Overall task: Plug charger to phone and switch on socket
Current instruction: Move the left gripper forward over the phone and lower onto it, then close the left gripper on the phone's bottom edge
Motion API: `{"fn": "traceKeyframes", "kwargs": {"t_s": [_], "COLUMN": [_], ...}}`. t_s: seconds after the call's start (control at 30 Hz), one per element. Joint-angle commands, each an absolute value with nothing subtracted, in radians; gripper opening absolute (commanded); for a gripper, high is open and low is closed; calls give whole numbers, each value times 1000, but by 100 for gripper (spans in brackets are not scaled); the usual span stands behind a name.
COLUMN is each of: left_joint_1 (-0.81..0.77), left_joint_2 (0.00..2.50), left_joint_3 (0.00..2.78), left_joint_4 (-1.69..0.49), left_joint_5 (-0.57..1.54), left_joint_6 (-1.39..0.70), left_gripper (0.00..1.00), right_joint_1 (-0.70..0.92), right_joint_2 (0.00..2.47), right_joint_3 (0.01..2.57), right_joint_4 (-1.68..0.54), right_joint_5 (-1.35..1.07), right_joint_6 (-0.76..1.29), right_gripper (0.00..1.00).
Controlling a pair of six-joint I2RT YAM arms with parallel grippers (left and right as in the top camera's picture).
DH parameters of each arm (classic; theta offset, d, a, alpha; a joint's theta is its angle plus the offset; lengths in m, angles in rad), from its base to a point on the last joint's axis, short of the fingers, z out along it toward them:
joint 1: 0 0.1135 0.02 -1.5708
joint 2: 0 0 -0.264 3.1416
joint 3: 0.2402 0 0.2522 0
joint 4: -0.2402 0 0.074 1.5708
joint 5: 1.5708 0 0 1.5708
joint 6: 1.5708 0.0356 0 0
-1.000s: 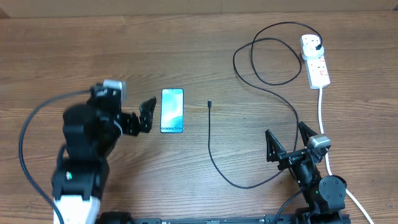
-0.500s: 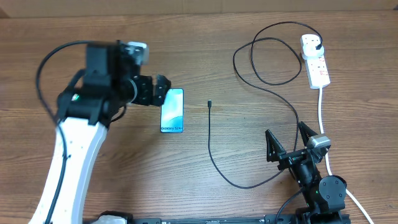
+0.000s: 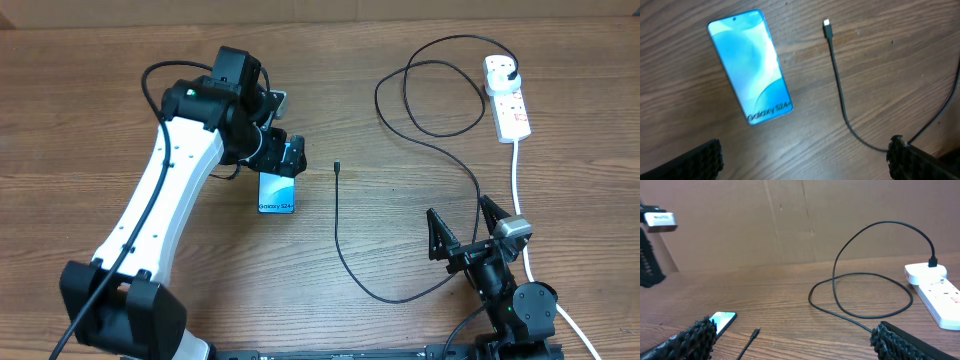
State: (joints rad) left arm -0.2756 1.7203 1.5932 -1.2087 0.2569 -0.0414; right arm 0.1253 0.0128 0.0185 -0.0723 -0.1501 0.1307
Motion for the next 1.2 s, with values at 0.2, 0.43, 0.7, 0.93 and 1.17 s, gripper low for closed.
{"fn": "traceKeyframes", "kwargs": {"t_s": [0.2,0.43,0.7,0.93,1.17], "left_joint_1": [-282,-282,-282,-295,-333], "left_joint_2": [1885,2038,2141,2170,2210], "left_joint_3": [1618,1618,1618,1618,1617], "left_joint_4": [-1098,-1090,-1060,-1034,-1028], "left_joint_5": [154,95,68,16,-12], "left_joint_6": [-212,-252,-252,-290,-361], "left_gripper": [100,100,100,100,100], "right_joint_1": [129,129,129,129,129], "right_joint_2": [3,3,3,3,3], "right_joint_3": [8,8,8,8,8], "right_joint_4": [-69,-69,-69,-69,-69], "right_joint_5": [-150,-150,-150,-150,-150], "right_joint_6": [133,133,133,133,133], "right_gripper": [100,100,100,100,100]}}
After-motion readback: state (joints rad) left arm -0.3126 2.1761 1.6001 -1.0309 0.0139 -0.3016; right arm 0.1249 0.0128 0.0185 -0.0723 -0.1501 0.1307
